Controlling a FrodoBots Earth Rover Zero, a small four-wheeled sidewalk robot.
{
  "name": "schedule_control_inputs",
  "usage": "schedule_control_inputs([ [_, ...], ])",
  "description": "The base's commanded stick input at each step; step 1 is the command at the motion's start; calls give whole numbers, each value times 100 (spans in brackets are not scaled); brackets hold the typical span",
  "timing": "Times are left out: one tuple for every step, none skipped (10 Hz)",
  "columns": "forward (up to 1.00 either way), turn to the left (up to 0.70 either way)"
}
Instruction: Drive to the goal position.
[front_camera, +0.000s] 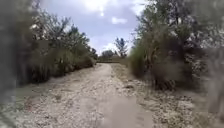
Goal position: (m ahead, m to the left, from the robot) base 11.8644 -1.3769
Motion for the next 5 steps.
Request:
schedule_control_inputs([
  [85, 0],
  [85, 0],
  [85, 0],
  [85, 0],
  [85, 0],
])
